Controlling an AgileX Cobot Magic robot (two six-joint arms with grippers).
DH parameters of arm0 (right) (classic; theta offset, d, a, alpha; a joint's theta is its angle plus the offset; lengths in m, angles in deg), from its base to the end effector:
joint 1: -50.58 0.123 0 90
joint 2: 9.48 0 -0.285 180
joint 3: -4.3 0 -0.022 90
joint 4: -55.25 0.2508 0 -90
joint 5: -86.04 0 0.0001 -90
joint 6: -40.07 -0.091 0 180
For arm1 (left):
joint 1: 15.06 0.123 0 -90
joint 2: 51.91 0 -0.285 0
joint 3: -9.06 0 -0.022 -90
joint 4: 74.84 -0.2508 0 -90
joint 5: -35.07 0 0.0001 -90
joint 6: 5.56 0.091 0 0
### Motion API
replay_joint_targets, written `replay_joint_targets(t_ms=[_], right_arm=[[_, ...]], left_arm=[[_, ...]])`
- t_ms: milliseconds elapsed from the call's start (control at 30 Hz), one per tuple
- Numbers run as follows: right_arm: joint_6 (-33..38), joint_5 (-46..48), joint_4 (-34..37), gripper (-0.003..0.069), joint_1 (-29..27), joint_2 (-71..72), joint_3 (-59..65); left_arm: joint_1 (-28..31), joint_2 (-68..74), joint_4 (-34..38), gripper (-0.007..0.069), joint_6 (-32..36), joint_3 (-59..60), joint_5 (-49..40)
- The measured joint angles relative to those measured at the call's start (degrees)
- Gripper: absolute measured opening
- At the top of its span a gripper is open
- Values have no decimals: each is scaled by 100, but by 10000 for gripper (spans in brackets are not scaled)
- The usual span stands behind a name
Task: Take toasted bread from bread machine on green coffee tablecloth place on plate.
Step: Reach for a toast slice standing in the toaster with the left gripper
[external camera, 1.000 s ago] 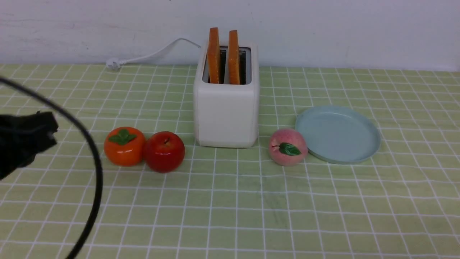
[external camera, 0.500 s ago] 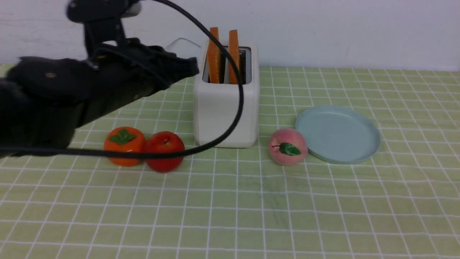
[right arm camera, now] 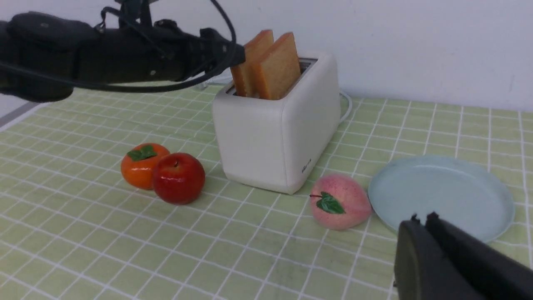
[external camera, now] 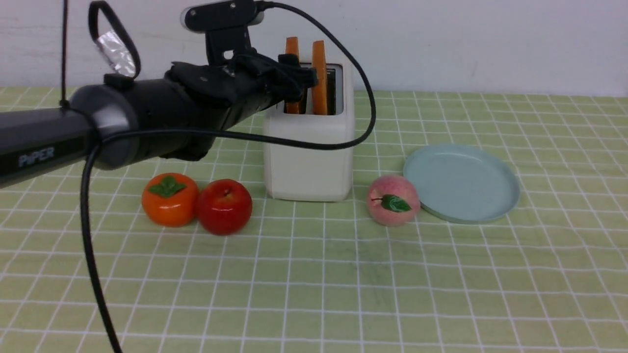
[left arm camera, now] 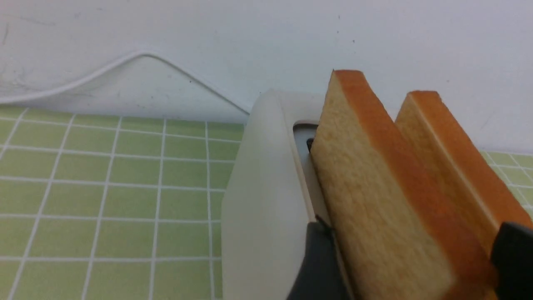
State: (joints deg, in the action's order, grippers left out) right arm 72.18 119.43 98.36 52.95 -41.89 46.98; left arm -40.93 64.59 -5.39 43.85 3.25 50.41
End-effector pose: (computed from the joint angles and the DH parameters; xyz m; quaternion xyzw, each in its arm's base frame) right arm 0.0774 0.0375 0.3457 -0.0988 0.7596 0.1924 0.6134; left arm 0.4189 -0.1782 0.2869 -0.0309 0.7912 -0.1402 0.5945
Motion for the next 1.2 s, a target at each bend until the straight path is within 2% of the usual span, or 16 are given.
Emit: replay_joint_targets(t_ms=[133,433,633,733,1067,1200], right_arm=[[13,128,0,25,0,0,0],[18,233,2,31,0,0,0],[18,233,2,31,0,0,0],[18,223,2,31,0,0,0],[54,11,19,35,0,0,0],[61,11,19,35,0,0,0]], left_arm=[[0,283,-69,486,11,-299,178],[0,926,-369,349,15,-1032,281],[0,1167,-393,218,15,-1246,281],[0,1199,-410,118,15,-1274,283],[-10,996,-504,117,48,-1413,306],[-10,314,-743,117,61,-1515,493]])
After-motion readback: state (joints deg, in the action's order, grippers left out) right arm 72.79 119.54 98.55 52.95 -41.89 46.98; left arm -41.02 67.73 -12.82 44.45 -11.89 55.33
